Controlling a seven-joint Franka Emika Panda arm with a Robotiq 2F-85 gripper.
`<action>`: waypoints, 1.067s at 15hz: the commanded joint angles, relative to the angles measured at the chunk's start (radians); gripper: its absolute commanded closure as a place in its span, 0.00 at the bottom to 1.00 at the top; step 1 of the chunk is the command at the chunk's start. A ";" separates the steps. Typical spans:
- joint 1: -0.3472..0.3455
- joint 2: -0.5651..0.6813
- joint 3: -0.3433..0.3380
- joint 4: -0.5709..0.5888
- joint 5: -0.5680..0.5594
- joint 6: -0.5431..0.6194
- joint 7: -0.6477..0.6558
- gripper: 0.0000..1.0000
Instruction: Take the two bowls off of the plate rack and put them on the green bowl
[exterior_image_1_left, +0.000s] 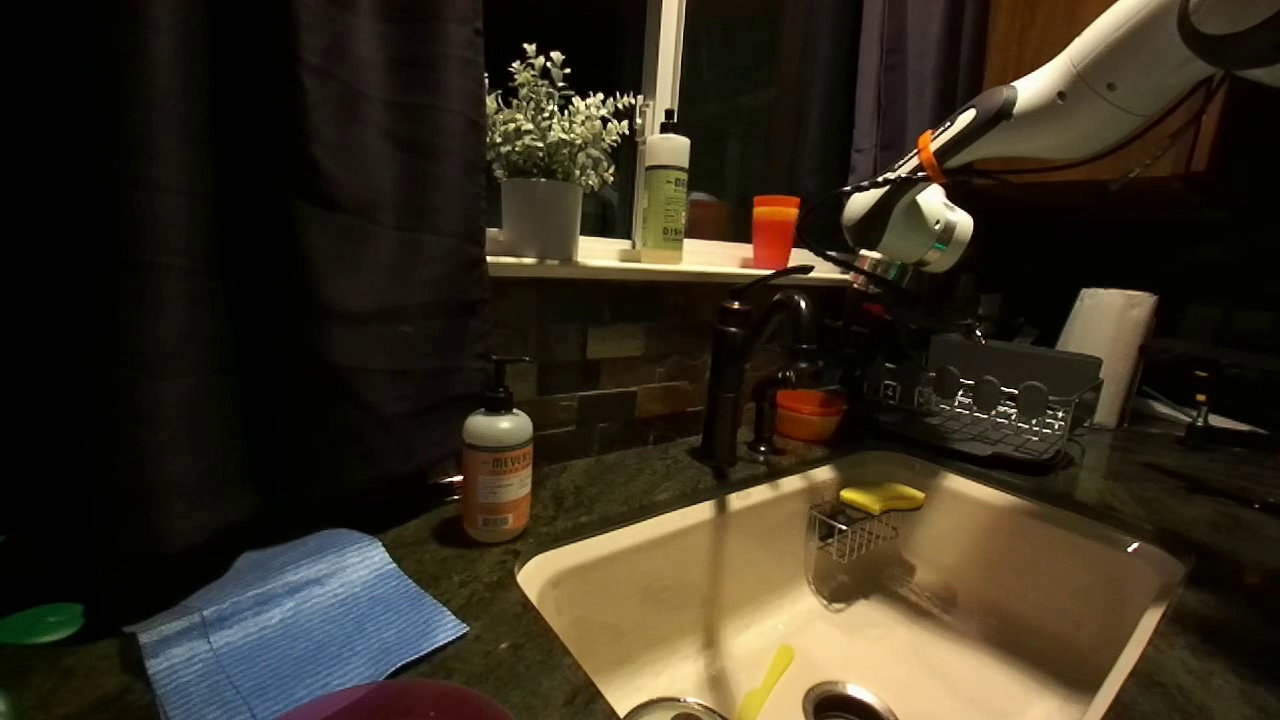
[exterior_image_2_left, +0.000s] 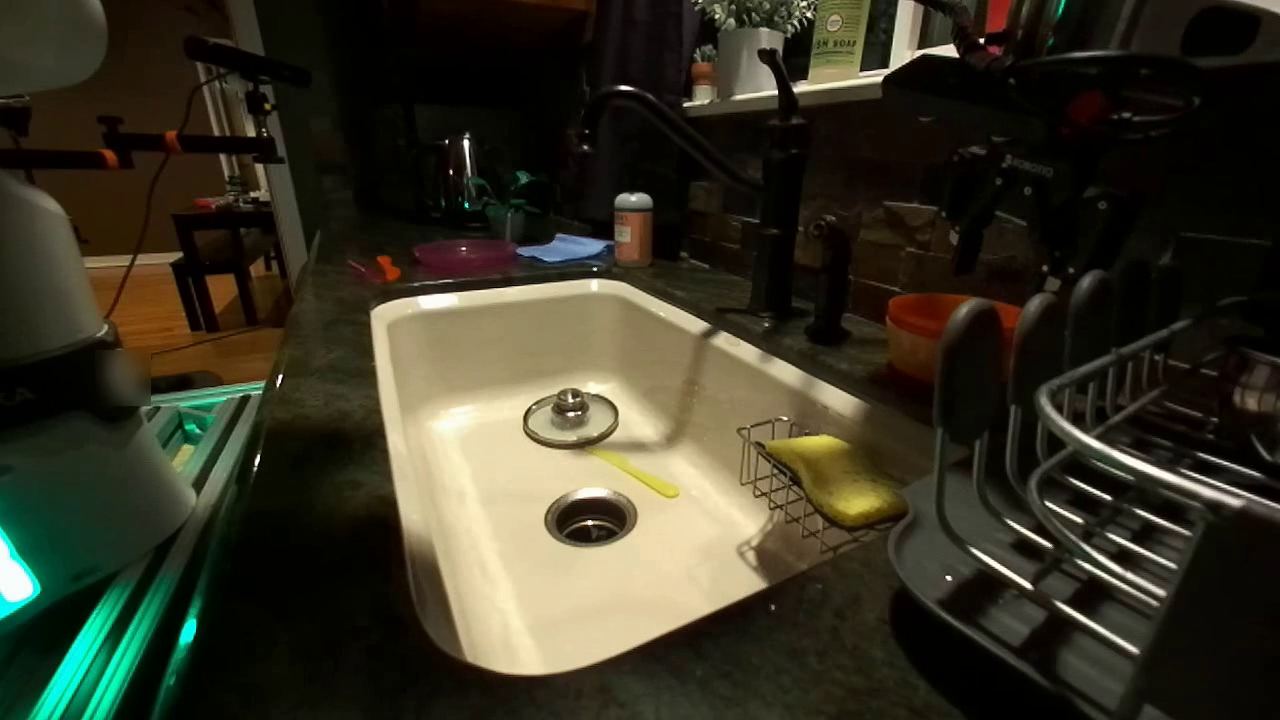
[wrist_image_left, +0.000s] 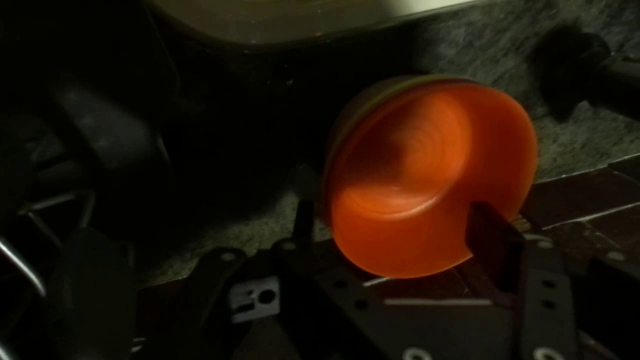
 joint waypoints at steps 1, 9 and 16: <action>0.008 -0.080 0.008 -0.102 -0.006 0.004 -0.005 0.00; 0.079 -0.328 -0.013 -0.405 -0.123 0.124 -0.047 0.00; 0.135 -0.522 -0.031 -0.642 -0.251 0.357 -0.009 0.00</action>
